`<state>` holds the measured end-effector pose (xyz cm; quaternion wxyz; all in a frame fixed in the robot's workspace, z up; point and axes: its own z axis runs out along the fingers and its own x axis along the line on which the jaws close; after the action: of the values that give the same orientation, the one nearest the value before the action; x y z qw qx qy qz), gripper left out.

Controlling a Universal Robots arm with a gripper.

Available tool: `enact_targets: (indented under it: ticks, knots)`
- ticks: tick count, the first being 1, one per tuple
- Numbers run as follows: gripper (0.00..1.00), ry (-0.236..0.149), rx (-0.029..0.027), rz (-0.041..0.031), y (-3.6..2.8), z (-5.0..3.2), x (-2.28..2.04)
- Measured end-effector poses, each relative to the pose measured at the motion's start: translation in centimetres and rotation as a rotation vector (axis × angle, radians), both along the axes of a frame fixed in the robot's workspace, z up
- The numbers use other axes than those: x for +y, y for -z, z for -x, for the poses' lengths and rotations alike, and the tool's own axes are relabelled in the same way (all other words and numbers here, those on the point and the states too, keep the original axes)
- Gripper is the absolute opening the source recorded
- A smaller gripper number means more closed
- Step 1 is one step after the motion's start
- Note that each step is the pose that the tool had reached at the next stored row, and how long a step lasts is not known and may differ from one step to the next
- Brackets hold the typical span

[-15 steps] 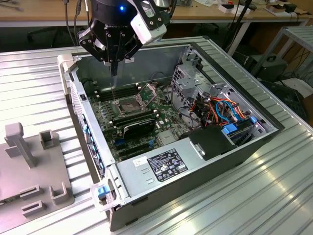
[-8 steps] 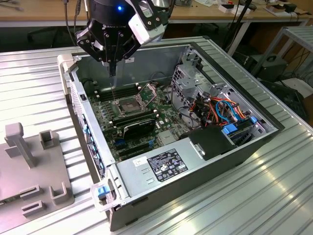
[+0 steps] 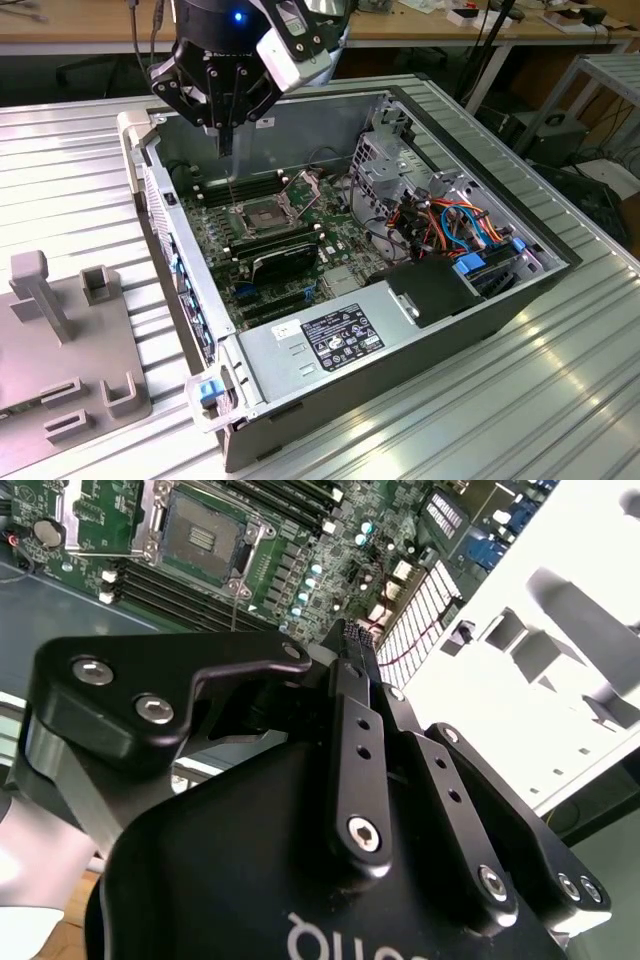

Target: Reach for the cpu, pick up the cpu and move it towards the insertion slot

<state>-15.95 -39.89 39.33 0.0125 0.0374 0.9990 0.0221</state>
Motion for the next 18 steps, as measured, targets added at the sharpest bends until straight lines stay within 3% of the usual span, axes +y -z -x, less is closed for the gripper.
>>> enact_targets:
  ticks: [18]
  knots:
    - [0.11, 0.0, 0.0, 0.0, 0.0, 1.42, 0.0]
